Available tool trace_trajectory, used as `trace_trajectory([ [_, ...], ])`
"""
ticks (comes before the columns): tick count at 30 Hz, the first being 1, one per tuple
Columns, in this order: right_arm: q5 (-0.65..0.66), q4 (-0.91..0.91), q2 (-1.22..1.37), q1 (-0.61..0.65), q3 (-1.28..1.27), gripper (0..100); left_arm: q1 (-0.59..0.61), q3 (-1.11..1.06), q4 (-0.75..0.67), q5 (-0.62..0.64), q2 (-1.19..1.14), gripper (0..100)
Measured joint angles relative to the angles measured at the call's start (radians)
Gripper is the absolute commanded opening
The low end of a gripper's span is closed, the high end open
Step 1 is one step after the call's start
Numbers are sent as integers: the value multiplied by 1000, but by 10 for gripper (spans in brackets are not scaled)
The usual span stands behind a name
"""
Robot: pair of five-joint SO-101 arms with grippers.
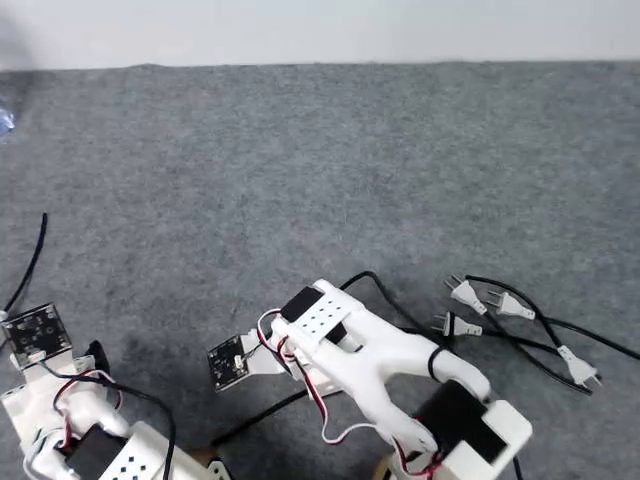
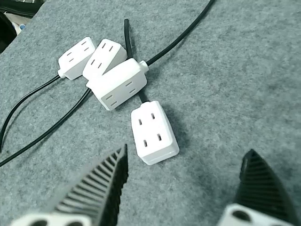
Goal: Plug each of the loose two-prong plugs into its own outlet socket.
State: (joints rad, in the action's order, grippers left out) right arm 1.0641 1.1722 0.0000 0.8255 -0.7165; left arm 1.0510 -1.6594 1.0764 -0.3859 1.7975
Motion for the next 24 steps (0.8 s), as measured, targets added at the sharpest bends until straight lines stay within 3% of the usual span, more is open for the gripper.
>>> trace_trajectory([
  [14,-75,71,-32,-41,92,8,0,-18,0,0,0,357],
  [24,-368,184,-341,-170,301,8,0,-18,0,0,0,357],
])
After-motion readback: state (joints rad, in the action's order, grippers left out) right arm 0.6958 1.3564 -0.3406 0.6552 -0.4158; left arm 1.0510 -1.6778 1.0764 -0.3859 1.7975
